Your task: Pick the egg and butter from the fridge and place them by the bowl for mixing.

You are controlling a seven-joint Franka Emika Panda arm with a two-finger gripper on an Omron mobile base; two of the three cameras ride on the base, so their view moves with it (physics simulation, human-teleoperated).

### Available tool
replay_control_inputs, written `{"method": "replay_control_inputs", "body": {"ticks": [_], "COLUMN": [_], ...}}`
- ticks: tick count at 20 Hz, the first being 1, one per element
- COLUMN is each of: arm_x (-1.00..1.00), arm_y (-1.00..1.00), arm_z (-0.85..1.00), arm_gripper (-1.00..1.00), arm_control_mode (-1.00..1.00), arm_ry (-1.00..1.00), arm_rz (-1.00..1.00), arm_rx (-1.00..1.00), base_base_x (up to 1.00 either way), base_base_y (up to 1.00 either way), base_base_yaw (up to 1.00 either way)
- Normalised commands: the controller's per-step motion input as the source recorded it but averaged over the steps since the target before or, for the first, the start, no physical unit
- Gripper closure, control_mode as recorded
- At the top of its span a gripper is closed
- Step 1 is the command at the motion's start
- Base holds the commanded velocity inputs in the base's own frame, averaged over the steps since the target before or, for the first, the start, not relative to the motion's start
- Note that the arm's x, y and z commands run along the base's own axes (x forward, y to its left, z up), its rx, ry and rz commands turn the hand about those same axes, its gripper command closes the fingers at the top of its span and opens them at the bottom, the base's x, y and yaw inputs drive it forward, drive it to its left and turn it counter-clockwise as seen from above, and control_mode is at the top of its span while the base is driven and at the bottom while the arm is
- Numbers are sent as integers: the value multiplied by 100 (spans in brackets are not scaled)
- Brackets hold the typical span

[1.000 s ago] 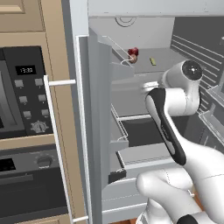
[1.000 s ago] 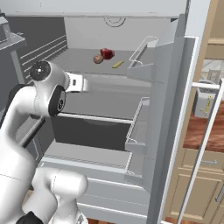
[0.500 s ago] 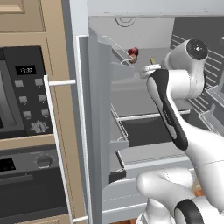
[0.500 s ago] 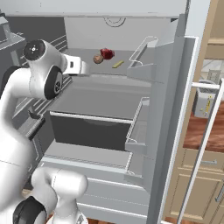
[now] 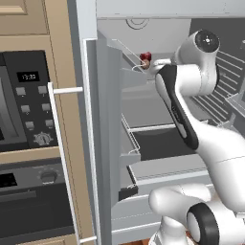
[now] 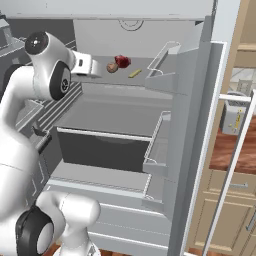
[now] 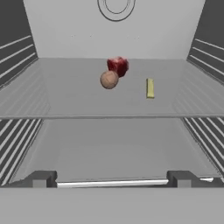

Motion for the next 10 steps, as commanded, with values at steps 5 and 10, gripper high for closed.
{"method": "replay_control_inputs", "body": {"ticks": [5, 10], "arm_x": [31, 35], "arm_y": [9, 2], "arm_z": [-1, -11], "arm_gripper": [-100, -100], "arm_control_mode": [-100, -100], "arm_ry": [0, -6], "arm_rz": [0, 0], "arm_rx": [6, 0], "base_base_x": [0, 0], "base_base_y": [0, 0], "base_base_yaw": [0, 0]}}
